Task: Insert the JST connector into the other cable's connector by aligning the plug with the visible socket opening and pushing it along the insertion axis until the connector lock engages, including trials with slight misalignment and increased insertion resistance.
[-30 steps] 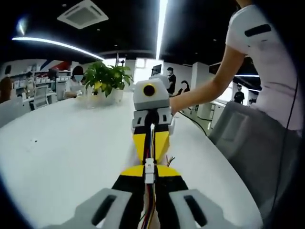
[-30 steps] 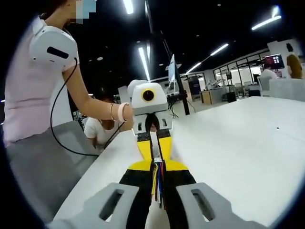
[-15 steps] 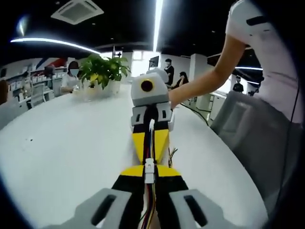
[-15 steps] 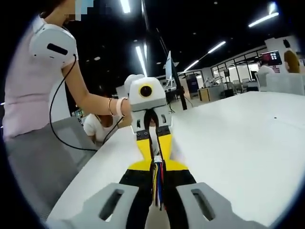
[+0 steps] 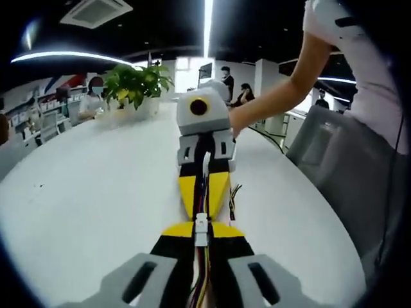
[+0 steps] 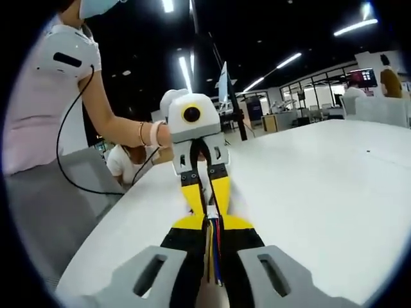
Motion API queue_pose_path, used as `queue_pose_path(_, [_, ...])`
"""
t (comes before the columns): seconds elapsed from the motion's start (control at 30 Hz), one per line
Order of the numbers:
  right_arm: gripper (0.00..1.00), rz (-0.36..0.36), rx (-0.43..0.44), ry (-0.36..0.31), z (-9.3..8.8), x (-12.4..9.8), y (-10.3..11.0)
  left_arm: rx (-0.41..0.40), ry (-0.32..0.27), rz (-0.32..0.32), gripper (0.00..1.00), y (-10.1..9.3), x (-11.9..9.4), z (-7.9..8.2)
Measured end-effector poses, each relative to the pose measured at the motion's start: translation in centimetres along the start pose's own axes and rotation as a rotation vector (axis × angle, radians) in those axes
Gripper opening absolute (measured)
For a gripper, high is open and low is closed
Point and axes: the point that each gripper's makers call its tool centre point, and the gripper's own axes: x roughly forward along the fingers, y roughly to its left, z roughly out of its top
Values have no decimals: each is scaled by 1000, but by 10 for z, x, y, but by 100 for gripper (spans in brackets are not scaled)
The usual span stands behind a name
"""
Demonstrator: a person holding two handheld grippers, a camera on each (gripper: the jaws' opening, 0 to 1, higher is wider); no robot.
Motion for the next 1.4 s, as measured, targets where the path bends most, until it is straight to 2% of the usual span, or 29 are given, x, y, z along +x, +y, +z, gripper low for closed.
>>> queue_pose_path(0.17, [4,-11,-15,30,-8,3,0,25,31,-4,0,-3,2,-7])
queue_pose_path(0.5, [4,-31,-35,74,-15,3,-5,36,39,24,0,0,4,-10])
queue_pose_path(0.63, [5,-44,-1,61,-14,2,-7,22,34,45,2,4,4,-9])
queue_pose_path(0.87, [12,-55,-21,66,-13,1,-8,16,37,59,7,4,3,-8])
queue_pose_path(1.07, [13,-59,-33,81,-13,-2,-5,20,47,90,10,7,-2,-10])
queue_pose_path(1.2, [14,-76,-33,67,-8,-8,-6,34,21,142,12,8,-11,-2])
queue_pose_path(1.4, [14,-87,-47,44,4,-19,0,33,-15,173,12,-1,-26,7])
